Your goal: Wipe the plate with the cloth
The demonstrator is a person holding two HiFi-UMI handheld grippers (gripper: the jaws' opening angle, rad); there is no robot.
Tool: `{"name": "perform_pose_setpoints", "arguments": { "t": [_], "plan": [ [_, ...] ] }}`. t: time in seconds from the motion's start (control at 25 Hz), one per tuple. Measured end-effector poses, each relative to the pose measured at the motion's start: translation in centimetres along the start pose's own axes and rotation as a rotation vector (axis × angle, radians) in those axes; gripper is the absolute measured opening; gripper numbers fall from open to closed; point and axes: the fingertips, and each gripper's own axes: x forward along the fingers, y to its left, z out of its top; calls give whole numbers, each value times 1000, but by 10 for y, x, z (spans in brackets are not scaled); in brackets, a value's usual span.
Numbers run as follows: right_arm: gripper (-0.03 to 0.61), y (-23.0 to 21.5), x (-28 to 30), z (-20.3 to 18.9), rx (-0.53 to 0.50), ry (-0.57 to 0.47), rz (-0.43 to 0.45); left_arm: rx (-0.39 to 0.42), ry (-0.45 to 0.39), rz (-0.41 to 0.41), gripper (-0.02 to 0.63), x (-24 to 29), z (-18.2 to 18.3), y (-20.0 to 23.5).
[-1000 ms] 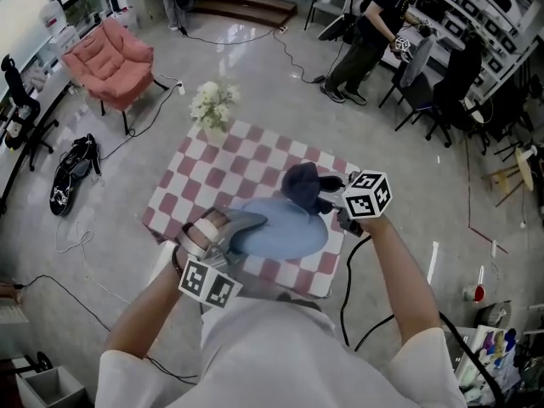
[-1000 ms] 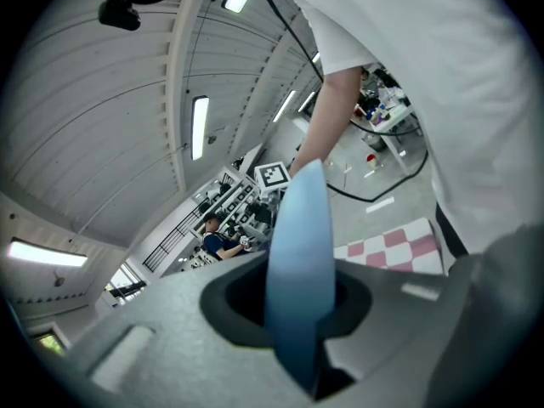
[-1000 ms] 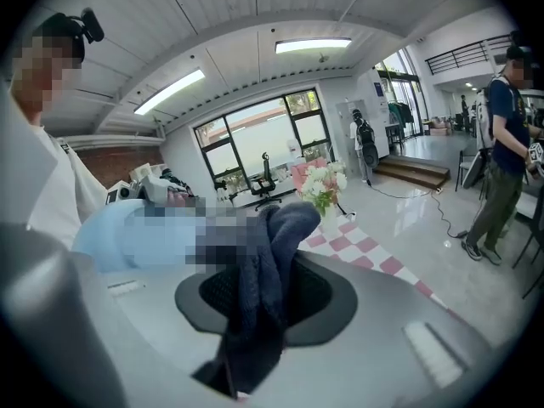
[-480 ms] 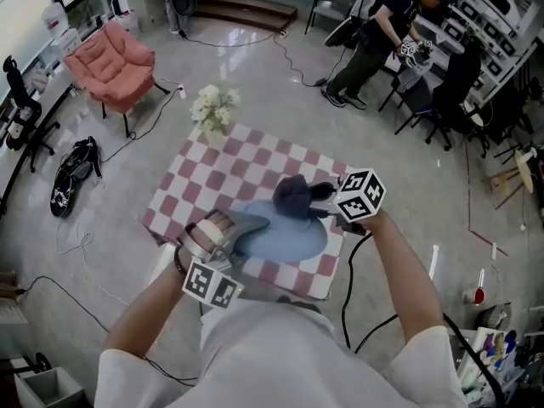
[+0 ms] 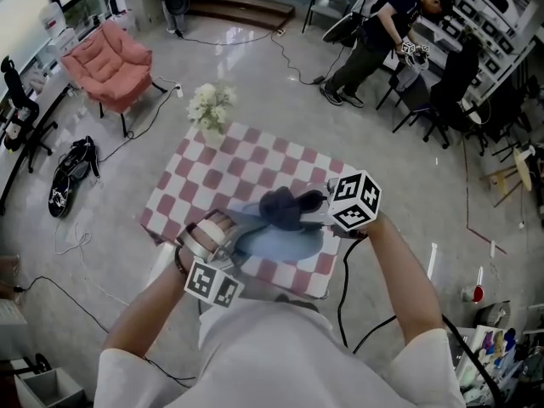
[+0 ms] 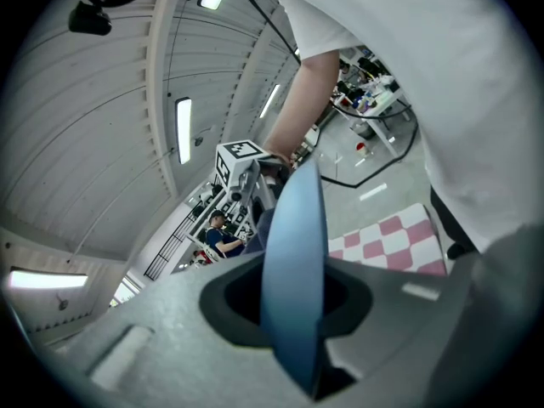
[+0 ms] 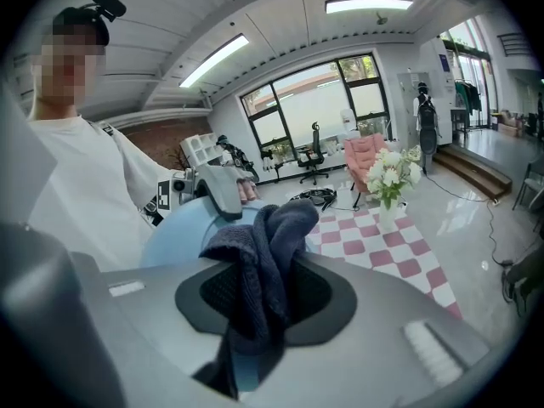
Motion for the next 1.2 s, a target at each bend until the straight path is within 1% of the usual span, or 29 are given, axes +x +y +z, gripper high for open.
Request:
{"name": "perform_pose_setpoints", "arguments": {
  "t": [0.16,0.28,0.44,0.56,0.68,0.84,1.04,1.2],
  "plan": [
    [104,16,1,18,-15,-36,49,8,-6,2,63,1,4,2],
    [105,20,3,31,-8,-70,77,12,-8,16,63,2,6,5],
    [104,11,7,40,64,-119,100,36,-5,34,63,3,6,6],
    [104,6,11,42,109,-126,109,51,-5,29,63,4,8,4],
    [104,-2,13,44,110,-135,78,49,7,33,63,4,5,4],
    [106,-12,11,57,64,-166,6,46,25,63,63,1,2,11],
    [106,-27,7,62,107,-188,-47,32,41,87,63,-5,-2,19],
    [106,-32,1,66,112,-198,-82,28,46,99,63,-8,-1,21]
  ]
}}
